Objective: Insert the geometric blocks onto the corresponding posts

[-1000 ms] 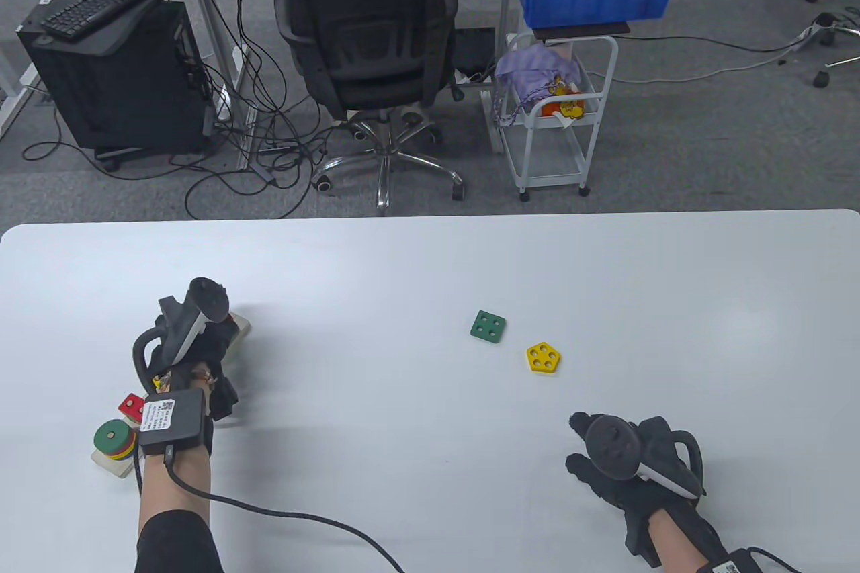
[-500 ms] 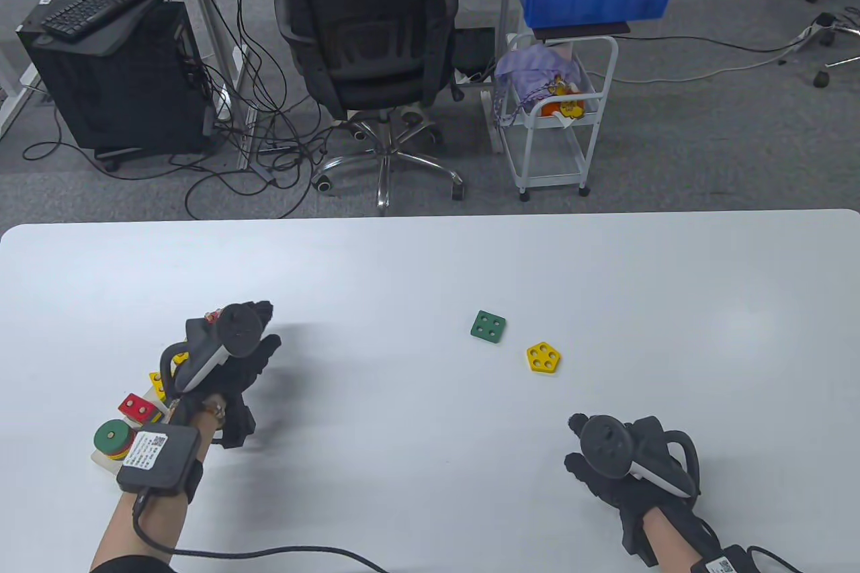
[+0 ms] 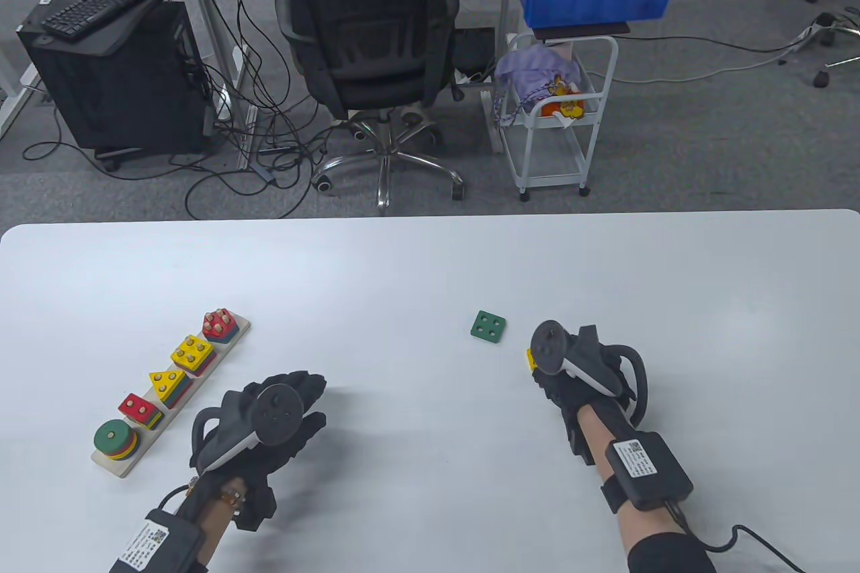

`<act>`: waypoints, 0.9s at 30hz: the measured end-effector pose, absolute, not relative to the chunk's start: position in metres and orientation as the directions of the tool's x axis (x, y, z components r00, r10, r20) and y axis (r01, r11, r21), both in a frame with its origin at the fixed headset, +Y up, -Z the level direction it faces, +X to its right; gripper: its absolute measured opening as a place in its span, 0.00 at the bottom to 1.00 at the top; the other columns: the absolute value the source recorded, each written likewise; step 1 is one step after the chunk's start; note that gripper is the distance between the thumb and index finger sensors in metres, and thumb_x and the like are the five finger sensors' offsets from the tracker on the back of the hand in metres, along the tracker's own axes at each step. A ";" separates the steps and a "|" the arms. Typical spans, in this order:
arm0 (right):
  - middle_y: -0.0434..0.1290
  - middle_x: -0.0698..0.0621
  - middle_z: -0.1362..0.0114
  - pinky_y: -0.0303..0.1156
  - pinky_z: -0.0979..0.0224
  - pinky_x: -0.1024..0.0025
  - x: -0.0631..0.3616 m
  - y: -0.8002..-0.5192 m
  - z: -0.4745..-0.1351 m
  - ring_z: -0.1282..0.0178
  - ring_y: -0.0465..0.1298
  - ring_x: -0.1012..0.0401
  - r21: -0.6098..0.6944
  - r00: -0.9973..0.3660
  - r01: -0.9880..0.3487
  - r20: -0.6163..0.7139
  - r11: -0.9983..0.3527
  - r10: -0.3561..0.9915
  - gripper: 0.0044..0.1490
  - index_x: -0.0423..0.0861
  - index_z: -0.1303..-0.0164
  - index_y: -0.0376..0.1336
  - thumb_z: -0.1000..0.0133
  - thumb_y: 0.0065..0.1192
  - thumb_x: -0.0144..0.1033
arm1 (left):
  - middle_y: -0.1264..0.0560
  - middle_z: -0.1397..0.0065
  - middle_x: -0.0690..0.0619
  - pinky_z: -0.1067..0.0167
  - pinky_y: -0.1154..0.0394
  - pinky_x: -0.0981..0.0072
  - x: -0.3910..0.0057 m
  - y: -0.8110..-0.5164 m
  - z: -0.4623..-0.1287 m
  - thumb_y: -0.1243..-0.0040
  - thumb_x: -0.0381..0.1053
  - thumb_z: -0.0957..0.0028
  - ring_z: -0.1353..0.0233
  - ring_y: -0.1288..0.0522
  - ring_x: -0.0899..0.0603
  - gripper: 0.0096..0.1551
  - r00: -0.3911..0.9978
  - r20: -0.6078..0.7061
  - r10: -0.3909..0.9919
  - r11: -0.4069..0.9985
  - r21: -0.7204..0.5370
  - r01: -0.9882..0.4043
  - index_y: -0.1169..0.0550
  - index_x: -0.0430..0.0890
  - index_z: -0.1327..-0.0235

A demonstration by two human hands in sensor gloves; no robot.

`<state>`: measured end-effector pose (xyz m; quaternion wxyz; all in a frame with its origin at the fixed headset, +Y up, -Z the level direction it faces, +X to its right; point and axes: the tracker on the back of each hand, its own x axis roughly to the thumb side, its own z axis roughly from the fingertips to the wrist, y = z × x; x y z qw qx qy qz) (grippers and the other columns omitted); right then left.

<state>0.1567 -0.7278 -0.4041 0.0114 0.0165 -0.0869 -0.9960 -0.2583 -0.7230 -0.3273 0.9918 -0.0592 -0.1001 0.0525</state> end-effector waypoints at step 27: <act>0.73 0.37 0.33 0.77 0.41 0.39 0.095 -0.724 -0.389 0.43 0.81 0.43 -0.105 -0.990 -0.025 0.138 -0.994 0.010 0.41 0.41 0.34 0.64 0.54 0.73 0.46 | 0.36 0.14 0.57 0.21 0.41 0.39 -0.263 -0.728 -0.333 0.49 0.66 0.45 0.15 0.35 0.43 0.36 0.867 0.151 0.474 0.858 -0.301 -0.417 0.37 0.61 0.22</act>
